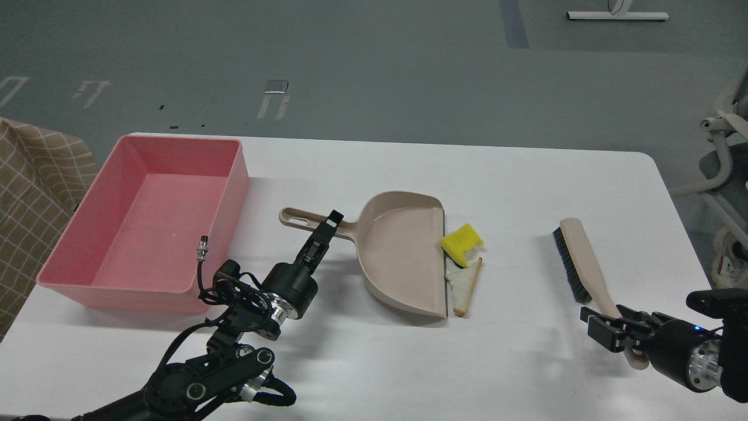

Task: Sweep and dump garbage into bin
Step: 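Grasp the wooden brush handle with the right gripper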

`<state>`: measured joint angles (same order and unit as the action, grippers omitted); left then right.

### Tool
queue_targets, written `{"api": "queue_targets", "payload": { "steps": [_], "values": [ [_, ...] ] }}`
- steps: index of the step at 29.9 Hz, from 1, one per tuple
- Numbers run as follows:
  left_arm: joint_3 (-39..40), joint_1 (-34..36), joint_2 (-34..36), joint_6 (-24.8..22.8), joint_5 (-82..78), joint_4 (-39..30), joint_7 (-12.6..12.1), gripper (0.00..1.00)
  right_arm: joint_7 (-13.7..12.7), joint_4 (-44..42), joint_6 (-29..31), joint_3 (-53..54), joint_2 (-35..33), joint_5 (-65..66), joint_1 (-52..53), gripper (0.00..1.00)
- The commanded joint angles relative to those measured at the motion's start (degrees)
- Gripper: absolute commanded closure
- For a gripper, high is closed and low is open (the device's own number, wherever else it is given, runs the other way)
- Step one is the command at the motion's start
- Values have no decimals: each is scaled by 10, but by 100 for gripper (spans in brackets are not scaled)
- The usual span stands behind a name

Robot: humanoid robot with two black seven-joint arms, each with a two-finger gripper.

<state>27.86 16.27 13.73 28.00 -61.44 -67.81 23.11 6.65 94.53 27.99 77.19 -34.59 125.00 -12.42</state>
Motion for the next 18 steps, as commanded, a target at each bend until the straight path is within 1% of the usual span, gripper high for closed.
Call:
{"api": "queue_targets", "payload": {
  "steps": [1,3,5,7,9,14,15,18],
  "values": [
    [0,1,2,0,1,0,-1,78,-8,0,0,1,1,0,1,52],
    [0,1,1,0,1,0,-1,78,-14,0,0,0,2,0,1,57],
    [0,0,1,0,0,0,-1,78,-21,0,0,0,4,0,0,65],
    [0,0,0,0,1,0,-1,78,-23,0,0,0,4,0,0,76],
    [0,0,0,0,1,0,-1,78,-23,0,0,0,4,0,0,77],
    [0,-1,1,0,1,0,-1,78,-26,0,0,0,4,0,-2,89],
    [0,-1,1,0,1,0,-1,78,-32,0,0,0,5,0,-2,91],
    [0,-1,1,0,1,0,-1,79,-40,0,0,0,5,0,-2,91]
  ]
}}
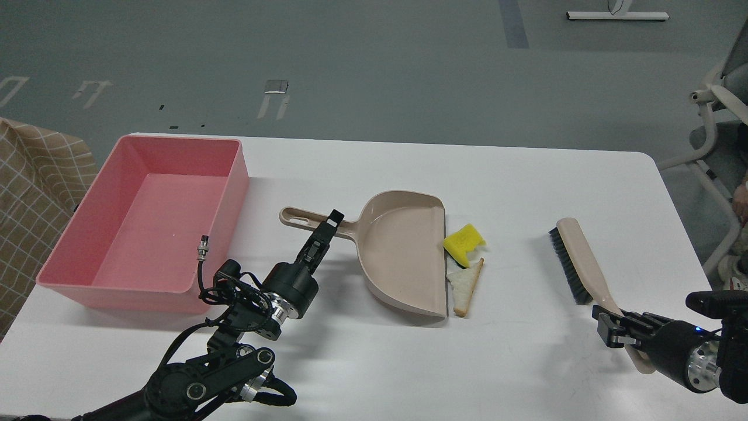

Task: Sweep and dump garbage into bin
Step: 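Grasp the wooden brush handle with the right gripper, then sweep the brush across the dustpan toward the left gripper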

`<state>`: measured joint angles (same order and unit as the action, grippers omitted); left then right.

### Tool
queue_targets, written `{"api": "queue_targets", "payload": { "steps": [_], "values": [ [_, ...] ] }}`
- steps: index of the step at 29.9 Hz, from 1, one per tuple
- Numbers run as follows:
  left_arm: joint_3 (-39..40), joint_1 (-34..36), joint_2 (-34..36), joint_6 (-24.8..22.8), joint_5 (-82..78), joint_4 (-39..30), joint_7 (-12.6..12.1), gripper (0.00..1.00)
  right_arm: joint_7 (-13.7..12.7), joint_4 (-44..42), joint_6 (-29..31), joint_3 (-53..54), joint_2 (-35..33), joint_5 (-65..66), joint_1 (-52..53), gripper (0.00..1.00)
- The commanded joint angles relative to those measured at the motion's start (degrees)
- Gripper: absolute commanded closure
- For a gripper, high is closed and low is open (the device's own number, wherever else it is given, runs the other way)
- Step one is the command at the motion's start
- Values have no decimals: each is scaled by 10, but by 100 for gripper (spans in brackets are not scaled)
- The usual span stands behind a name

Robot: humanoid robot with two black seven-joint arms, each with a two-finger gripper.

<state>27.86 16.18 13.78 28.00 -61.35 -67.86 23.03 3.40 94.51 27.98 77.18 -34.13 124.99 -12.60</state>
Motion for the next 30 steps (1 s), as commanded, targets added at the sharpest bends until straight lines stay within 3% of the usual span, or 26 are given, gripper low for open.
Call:
{"api": "queue_targets", "payload": {
  "steps": [1,15,30],
  "values": [
    [0,0,0,0,0,2,0,79,-8,1,0,0,0,0,-1,91],
    [-52,29,5,0,0,21,-1,79,-10,6,0,3,6,0,-2,92],
    [-52,31,5,0,-1,20,-1,79,-47,13,0,1,77,0,3,100]
  ]
}}
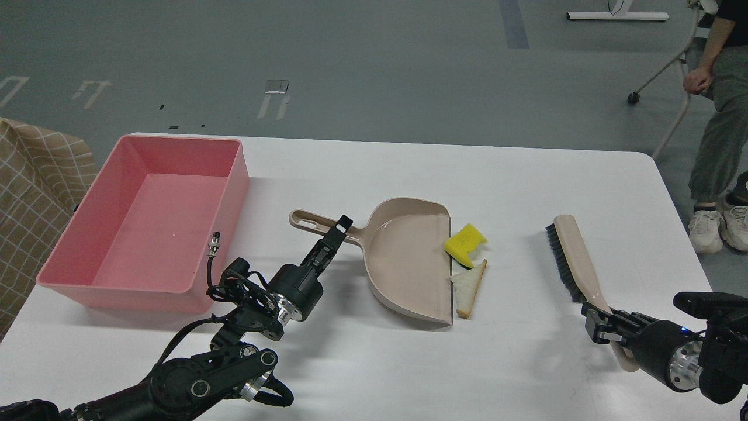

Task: Sweep and dump garbage into bin
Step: 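Sweep the brush across the dustpan toward the left gripper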

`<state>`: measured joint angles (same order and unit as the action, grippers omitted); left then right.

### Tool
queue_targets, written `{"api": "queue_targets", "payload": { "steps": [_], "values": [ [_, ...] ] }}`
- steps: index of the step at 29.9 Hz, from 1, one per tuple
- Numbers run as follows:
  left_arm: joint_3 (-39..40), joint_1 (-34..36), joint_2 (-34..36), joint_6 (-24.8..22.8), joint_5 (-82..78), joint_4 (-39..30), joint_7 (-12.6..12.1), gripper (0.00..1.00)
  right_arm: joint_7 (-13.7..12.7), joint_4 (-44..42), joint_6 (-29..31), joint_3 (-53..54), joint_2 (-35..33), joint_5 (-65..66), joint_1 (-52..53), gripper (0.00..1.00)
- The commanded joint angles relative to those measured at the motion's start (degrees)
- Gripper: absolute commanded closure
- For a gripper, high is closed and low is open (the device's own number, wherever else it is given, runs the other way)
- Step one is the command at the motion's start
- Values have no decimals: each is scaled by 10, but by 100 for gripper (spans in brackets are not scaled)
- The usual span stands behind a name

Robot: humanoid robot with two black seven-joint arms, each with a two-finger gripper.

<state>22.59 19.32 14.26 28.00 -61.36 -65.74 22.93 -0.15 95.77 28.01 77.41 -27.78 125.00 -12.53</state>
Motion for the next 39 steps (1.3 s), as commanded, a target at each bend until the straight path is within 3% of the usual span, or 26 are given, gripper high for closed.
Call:
{"api": "queue_targets", "payload": {
  "steps": [1,19,24,39],
  "values": [
    [1,-1,1,0,0,0,0,79,-16,0,0,-2,14,0,2,100],
    [1,0,4,0,-1,-1,1,79,-94,34,0,-48,102,0,18,100],
    [1,0,4,0,-1,-2,1,79,-104,34,0,-67,106,0,11,100],
    [2,2,1,0,0,-3,0,79,-134,28,0,-110,205,0,42,100]
  ]
}}
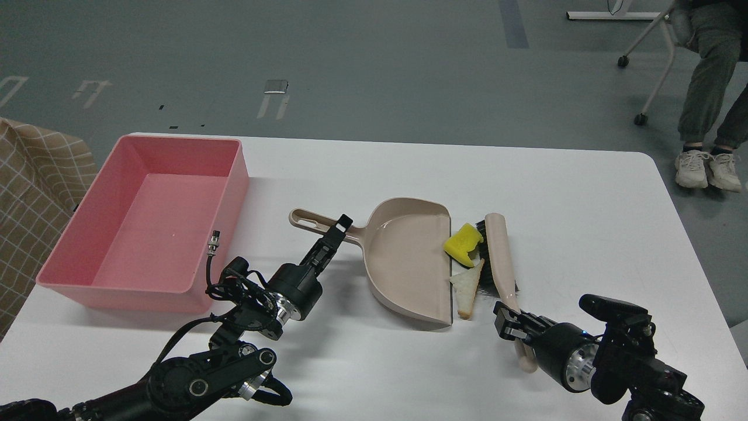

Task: Sweep and dump garbage into bin
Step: 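Sweep the brush across the dustpan toward the left gripper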

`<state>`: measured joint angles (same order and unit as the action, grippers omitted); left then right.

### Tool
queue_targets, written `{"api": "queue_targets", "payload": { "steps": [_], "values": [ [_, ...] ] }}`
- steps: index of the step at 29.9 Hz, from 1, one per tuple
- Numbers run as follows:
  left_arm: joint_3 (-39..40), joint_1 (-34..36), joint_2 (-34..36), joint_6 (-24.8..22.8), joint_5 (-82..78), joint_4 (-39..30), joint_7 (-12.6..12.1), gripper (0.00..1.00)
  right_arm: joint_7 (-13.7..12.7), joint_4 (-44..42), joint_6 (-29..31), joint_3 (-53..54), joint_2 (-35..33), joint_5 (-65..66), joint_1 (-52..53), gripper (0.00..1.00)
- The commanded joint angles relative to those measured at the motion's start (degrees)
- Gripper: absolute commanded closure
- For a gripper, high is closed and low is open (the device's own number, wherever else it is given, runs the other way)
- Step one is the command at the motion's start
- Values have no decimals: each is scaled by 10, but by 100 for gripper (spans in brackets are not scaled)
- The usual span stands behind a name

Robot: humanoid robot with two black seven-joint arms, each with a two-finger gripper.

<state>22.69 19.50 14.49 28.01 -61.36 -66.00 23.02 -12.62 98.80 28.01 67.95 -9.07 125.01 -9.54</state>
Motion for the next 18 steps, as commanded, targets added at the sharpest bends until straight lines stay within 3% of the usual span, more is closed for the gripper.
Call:
{"api": "queue_targets", "payload": {
  "steps": [1,9,18],
  "values": [
    [1,0,-2,0,0,0,-1,79,-10,-4,0,-18,21,0,15,100],
    [1,0,0,0,0,0,-1,79,-21,-19,0,-39,91,0,43,100],
    [1,-1,2,0,0,0,0,79,-34,-19,0,-41,91,0,71,100]
  ]
}}
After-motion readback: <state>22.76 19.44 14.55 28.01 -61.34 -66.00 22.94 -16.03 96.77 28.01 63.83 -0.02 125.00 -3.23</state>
